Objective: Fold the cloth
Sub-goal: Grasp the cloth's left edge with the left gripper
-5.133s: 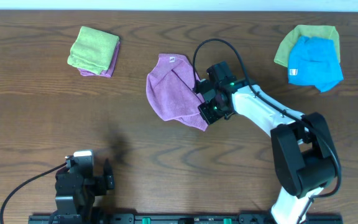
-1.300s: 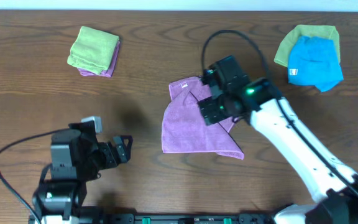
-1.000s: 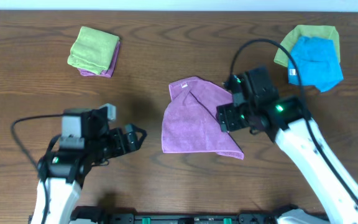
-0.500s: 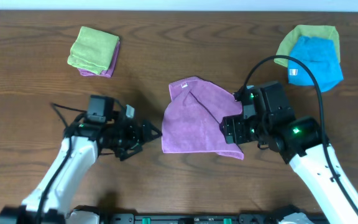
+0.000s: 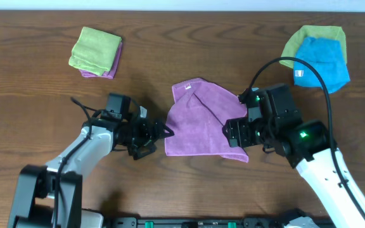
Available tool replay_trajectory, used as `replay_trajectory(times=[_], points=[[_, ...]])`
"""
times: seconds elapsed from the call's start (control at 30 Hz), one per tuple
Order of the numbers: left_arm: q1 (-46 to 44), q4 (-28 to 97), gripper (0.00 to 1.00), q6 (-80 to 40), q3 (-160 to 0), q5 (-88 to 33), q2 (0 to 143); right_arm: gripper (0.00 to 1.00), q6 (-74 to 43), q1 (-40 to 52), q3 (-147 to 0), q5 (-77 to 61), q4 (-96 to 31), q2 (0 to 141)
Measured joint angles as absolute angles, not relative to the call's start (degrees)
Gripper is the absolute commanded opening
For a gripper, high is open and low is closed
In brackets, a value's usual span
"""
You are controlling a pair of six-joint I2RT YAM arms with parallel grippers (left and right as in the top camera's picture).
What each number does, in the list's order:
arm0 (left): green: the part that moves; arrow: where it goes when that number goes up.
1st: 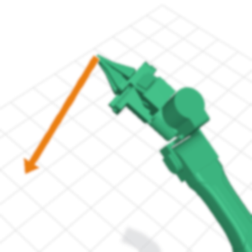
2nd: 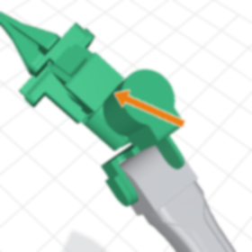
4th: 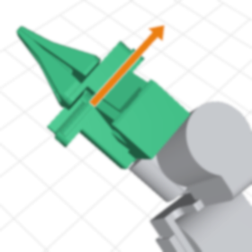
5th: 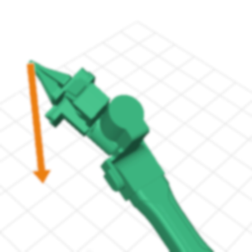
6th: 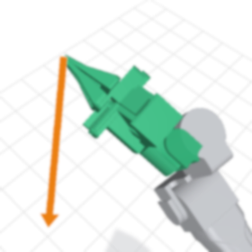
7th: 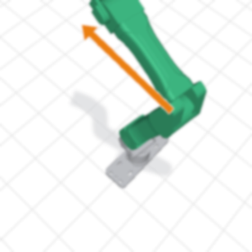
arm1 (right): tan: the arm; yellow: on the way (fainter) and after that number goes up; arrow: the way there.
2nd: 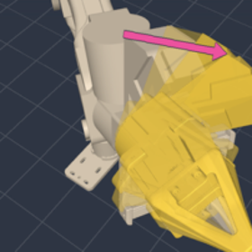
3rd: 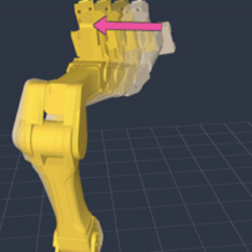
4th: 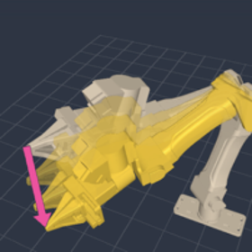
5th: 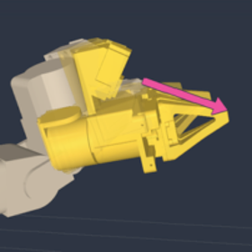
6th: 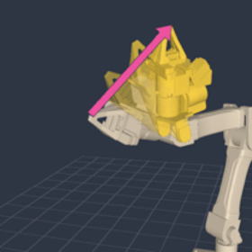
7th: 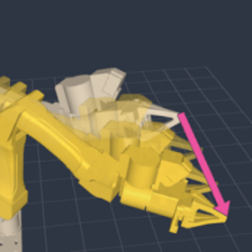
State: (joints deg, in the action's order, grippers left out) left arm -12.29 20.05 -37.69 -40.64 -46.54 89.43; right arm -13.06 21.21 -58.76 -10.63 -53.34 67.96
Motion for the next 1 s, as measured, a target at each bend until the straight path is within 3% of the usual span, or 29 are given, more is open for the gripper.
replay_trajectory(times=[0.63, 0.73, 0.87, 0.9, 1.0], points=[[-17.47, 12.95, 0.95, -42.61, -41.19, -50.17, 96.66, 0.82, -13.67, 21.21, -58.76, -10.79, -53.32, 67.79], [-17.58, 11.33, 1.0, -43.55, -41.58, -51.46, 97.8, 0.82, -13.69, 21.21, -58.76, -11.16, -53.32, 67.79], [-17.8, 9.58, 0.82, -44.27, -42.17, -53.01, 99.74, 0.82, -13.69, 21.21, -58.76, -11.53, -53.32, 67.79], [-17.8, 9.34, 0.6, -44.36, -42.3, -53.25, 100.29, 0.83, -13.69, 21.21, -58.76, -11.62, -53.32, 67.79], [-17.82, 8.93, 0.39, -44.58, -42.35, -52.9, 102.45, 0.83, -14.06, 21.21, -58.74, -11.86, -53.32, 67.79]])
